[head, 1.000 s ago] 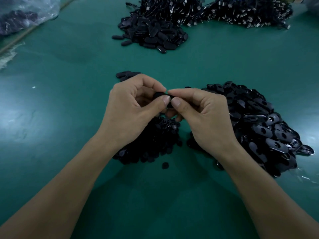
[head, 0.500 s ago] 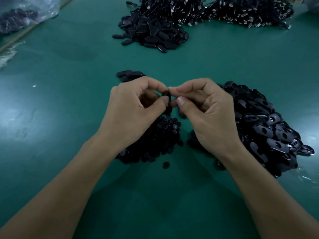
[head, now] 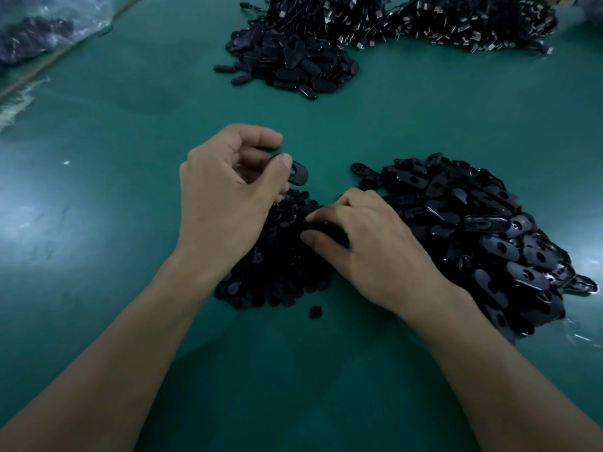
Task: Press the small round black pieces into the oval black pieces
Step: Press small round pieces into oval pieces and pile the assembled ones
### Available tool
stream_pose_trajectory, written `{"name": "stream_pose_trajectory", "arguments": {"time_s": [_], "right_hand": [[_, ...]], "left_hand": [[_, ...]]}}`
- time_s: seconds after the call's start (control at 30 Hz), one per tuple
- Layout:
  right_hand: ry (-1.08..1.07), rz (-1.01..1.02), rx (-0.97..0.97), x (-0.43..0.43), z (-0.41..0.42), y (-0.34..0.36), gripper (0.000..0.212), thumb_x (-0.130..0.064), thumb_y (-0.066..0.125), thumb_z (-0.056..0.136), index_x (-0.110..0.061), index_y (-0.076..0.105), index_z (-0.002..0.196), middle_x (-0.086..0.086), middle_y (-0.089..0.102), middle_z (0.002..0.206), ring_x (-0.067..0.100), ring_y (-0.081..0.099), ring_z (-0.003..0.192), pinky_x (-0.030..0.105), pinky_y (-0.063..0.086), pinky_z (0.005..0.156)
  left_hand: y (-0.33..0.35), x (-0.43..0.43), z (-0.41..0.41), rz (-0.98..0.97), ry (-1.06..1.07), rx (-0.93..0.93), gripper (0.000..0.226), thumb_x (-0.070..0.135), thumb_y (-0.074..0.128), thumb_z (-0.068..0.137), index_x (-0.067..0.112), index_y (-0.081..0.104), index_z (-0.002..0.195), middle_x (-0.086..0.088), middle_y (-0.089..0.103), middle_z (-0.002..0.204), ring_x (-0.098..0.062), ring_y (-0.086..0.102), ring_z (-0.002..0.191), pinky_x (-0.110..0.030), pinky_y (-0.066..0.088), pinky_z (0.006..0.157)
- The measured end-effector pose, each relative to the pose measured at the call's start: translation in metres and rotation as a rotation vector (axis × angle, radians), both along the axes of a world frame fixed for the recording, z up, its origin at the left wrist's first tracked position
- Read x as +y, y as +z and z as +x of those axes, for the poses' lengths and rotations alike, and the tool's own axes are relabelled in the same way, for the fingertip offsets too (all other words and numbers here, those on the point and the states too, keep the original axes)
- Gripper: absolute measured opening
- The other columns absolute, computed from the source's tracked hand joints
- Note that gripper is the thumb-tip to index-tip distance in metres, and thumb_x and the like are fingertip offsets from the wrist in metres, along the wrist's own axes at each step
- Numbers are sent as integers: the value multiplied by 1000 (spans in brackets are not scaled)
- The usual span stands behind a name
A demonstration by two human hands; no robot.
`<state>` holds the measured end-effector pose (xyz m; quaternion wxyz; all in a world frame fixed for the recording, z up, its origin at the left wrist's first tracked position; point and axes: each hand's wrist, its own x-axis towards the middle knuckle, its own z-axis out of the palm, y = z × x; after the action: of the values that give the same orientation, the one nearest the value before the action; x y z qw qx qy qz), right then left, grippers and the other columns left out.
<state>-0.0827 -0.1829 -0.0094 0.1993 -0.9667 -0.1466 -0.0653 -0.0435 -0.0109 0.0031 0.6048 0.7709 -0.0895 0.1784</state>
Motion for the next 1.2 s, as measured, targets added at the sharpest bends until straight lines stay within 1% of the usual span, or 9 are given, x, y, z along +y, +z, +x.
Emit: {"name": "stream_pose_trajectory", "arguments": {"time_s": [0.07, 0.13, 0.27, 0.47, 0.53, 0.7, 0.8, 1.0, 1.2], "right_hand": [[-14, 20, -3, 0, 0, 0, 35, -48, 56, 98, -24, 70, 120, -2, 54, 96, 20, 49, 98, 33, 41, 88], [-24, 29, -15, 0, 1, -1, 31, -44, 59, 98, -23, 72, 116, -2, 55, 95, 20, 49, 96, 32, 40, 85], [-38, 73, -15, 0, 0, -1, 24, -40, 62, 97, -23, 73, 109, -3, 56, 91, 17, 48, 92, 27, 31, 77], [-38, 115, -41, 2, 0, -3, 18, -34, 64, 97, -19, 73, 101, -4, 54, 87, 16, 47, 89, 26, 29, 74], [-37, 151, -55, 2, 0, -5, 16, -33, 65, 96, -19, 73, 99, -3, 54, 86, 17, 48, 88, 27, 31, 73], [-38, 272, -127, 3, 0, -5, 11, -28, 69, 93, -19, 74, 95, -2, 58, 87, 16, 56, 81, 36, 50, 71], [-24, 333, -182, 3, 0, -4, 5, -20, 70, 92, -16, 72, 90, -3, 62, 84, 14, 58, 75, 38, 51, 70], [54, 391, -135, 2, -1, -3, 7, -11, 67, 91, -13, 63, 85, -5, 64, 74, 13, 60, 69, 39, 51, 64], [88, 387, -59, -1, 0, -2, 5, -9, 70, 89, -14, 69, 89, -8, 67, 77, 10, 62, 71, 38, 54, 67]], "left_hand": [[0, 0, 1, 8, -5, -2, 11, 14, 71, 91, 24, 72, 96, 10, 73, 71, -12, 73, 66, -28, 61, 66], [-1, 0, 0, 19, -9, -9, 12, 15, 71, 91, 26, 73, 92, 8, 74, 72, -13, 73, 66, -30, 61, 69], [-2, 1, 1, 5, -9, -2, 11, 14, 72, 90, 25, 73, 90, 5, 75, 73, -16, 74, 67, -34, 62, 71], [-3, 0, 0, -14, -35, 14, 14, 10, 73, 89, 24, 72, 91, 6, 76, 76, -15, 75, 69, -29, 61, 70], [-3, 0, 1, -16, -43, 17, 14, 11, 73, 89, 25, 72, 91, 6, 76, 76, -15, 75, 69, -28, 61, 70], [-6, 0, 1, -12, -49, 16, 15, 15, 73, 87, 30, 72, 88, 7, 76, 76, -16, 75, 70, -32, 61, 71], [-6, 0, 2, -6, -52, 16, 14, 16, 73, 86, 30, 71, 87, 6, 76, 76, -16, 75, 71, -35, 62, 72], [-5, 0, 1, 6, -51, 16, 15, 14, 73, 86, 29, 71, 87, 7, 76, 76, -14, 75, 72, -37, 62, 75], [-5, 1, 1, 10, -47, 20, 13, 15, 72, 86, 27, 72, 88, 6, 76, 75, -15, 75, 72, -40, 62, 77]]}}
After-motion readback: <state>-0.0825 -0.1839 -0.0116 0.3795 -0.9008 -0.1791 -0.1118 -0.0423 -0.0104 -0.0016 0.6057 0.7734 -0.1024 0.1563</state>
